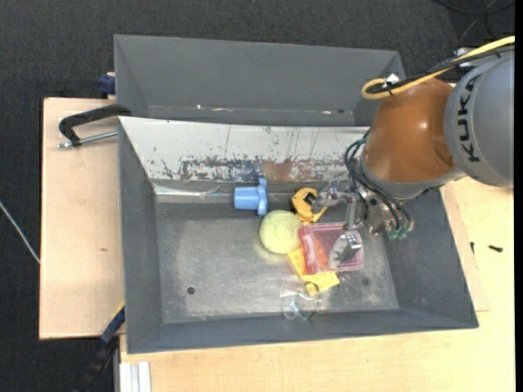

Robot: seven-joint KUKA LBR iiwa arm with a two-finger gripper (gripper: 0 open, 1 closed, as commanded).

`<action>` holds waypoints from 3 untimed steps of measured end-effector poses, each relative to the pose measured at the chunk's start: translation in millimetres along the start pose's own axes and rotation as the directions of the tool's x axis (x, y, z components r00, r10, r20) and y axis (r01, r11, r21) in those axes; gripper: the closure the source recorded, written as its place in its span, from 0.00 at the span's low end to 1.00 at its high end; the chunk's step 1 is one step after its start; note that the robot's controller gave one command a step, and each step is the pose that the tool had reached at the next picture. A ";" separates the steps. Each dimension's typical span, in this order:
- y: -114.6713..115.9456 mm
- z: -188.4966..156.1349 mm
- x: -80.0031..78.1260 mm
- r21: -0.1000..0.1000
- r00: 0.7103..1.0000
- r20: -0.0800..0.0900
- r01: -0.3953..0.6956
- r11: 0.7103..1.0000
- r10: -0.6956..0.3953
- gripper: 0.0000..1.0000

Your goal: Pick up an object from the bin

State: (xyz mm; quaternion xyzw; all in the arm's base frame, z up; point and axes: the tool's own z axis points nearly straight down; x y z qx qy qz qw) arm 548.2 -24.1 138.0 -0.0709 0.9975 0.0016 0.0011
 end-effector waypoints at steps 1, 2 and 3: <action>9.9 12.5 -30.9 0.004 0.984 0.004 -0.176 0.984 0.176 0.00; 46.8 -4.8 -30.4 0.002 0.939 0.002 -0.344 0.939 0.344 0.00; 71.4 27.3 -53.4 -0.001 0.939 0.010 -0.344 0.939 0.344 0.00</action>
Offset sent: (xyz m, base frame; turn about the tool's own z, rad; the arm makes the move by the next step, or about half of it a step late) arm 0.0210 0.0523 0.0066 0.3513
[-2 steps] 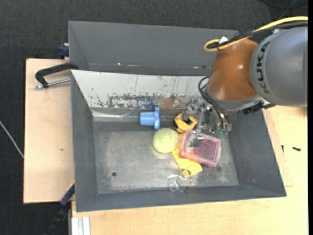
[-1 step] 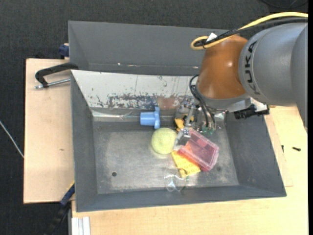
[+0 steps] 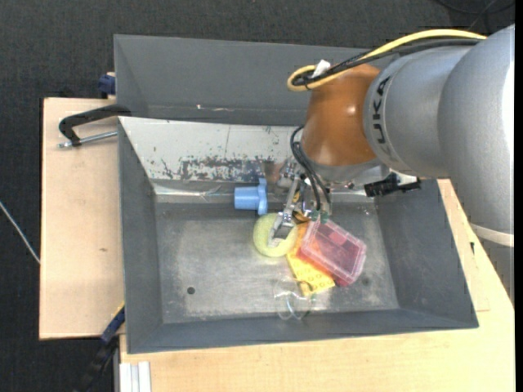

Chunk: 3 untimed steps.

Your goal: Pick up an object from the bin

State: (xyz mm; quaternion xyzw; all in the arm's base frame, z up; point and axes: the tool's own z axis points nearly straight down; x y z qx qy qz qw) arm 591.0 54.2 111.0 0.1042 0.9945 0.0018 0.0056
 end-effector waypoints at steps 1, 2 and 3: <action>-46.3 18.8 38.5 0.006 0.988 -0.010 -0.154 0.988 0.154 1.00; -46.3 18.8 38.5 0.006 0.988 -0.010 -0.154 0.988 0.154 1.00; -5.7 -151.1 28.0 0.000 0.987 0.000 -0.158 0.987 0.158 1.00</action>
Offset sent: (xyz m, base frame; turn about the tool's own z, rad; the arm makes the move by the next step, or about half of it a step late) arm 0.0000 0.0000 0.0000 0.0000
